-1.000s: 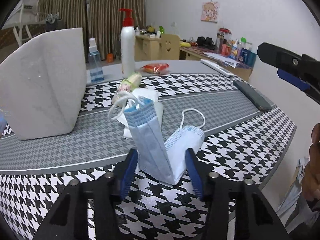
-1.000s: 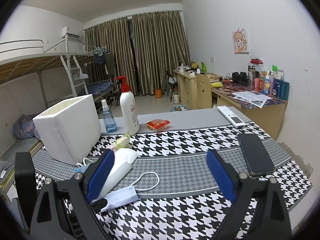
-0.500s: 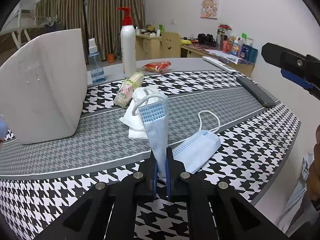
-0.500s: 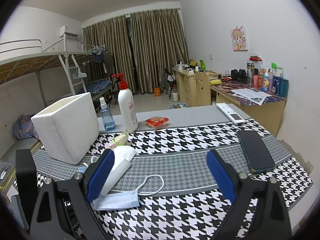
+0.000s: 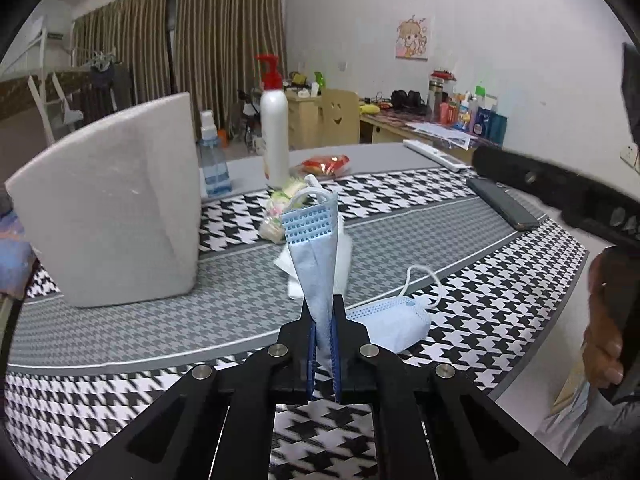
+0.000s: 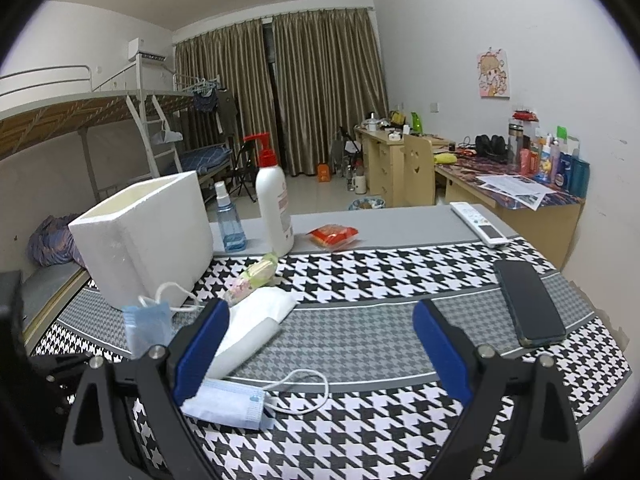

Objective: Organize soft objects
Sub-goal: 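Lift the mask with the left gripper while the right gripper approaches the white foam roll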

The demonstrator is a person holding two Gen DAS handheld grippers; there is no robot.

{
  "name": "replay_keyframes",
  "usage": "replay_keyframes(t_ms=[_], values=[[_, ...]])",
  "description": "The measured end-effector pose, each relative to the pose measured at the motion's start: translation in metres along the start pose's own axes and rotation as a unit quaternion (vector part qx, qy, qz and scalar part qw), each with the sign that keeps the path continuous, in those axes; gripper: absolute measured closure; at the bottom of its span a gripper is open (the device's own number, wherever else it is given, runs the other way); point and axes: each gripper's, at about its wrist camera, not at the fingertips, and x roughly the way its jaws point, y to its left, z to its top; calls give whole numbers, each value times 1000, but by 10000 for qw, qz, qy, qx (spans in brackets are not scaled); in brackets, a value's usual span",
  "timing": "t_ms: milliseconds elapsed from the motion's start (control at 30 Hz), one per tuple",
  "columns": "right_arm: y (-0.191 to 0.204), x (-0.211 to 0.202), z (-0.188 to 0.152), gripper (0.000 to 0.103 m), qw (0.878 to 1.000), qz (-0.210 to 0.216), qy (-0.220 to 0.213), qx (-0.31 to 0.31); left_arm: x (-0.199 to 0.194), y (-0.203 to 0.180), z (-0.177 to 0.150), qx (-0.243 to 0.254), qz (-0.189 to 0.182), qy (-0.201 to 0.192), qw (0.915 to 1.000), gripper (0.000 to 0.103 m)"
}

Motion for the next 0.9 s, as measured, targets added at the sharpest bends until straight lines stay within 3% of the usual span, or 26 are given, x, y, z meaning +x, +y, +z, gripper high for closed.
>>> replay_keyframes(t_ms=[167, 367, 900], values=[[10, 9, -1, 8, 9998, 118, 135, -33, -13, 14, -2, 5, 52, -50, 10000, 97], [19, 23, -3, 8, 9992, 197, 345, -60, -28, 43, -2, -199, 364, -160, 9990, 97], [44, 54, -13, 8, 9949, 408, 900, -180, -55, 97, -1, -877, 1038, -629, 9887, 97]])
